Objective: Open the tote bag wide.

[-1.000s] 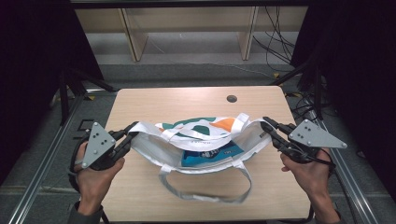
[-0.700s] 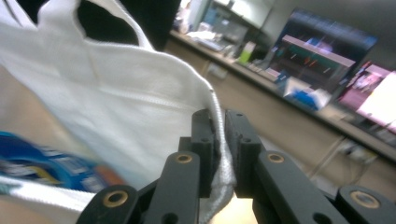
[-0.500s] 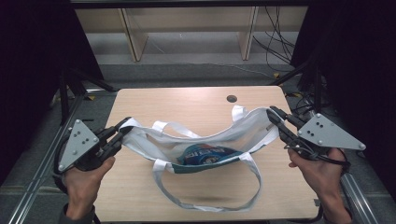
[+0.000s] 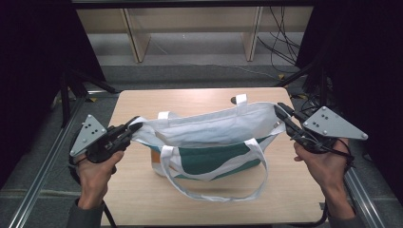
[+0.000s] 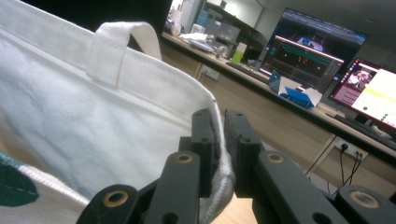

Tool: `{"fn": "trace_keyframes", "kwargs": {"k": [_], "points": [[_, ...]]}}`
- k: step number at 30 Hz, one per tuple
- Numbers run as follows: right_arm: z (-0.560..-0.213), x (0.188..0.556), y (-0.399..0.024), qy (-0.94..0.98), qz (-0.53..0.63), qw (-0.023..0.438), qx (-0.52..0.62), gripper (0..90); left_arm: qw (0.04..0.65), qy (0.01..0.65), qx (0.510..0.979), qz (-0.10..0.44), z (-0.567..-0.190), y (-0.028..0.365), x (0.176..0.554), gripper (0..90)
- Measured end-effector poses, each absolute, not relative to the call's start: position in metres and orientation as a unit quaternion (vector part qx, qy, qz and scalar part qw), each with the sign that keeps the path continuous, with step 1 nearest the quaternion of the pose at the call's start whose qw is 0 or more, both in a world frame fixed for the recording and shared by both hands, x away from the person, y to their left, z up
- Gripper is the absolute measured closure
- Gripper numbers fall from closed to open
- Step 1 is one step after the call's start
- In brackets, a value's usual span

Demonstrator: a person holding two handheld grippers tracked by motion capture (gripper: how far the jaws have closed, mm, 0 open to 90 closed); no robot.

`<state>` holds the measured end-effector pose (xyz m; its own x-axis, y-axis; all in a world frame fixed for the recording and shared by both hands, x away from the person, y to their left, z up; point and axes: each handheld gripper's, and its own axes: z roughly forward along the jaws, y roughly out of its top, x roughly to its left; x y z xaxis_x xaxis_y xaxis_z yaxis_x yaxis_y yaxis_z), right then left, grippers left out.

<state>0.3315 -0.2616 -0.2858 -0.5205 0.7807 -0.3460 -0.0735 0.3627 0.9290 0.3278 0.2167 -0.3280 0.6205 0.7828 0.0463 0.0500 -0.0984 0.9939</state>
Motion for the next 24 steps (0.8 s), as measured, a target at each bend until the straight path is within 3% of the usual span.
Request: {"fn": "trace_keyframes", "kwargs": {"k": [9, 15, 24], "points": [[-0.312, 0.329, -0.257, 0.729, 0.47, 0.434, 0.243, 83.2, 0.567, 0.297, 0.712, 0.29, -0.369, 0.211, 0.326, 86.3], [-0.325, 0.336, -0.256, 0.735, 0.464, 0.425, 0.253, 83.1, 0.549, 0.303, 0.716, 0.306, -0.37, 0.205, 0.331, 85.7], [-0.319, 0.382, -0.244, 0.743, 0.453, 0.413, 0.271, 83.1, 0.564, 0.374, 0.689, 0.261, -0.386, 0.204, 0.379, 84.5]]}}
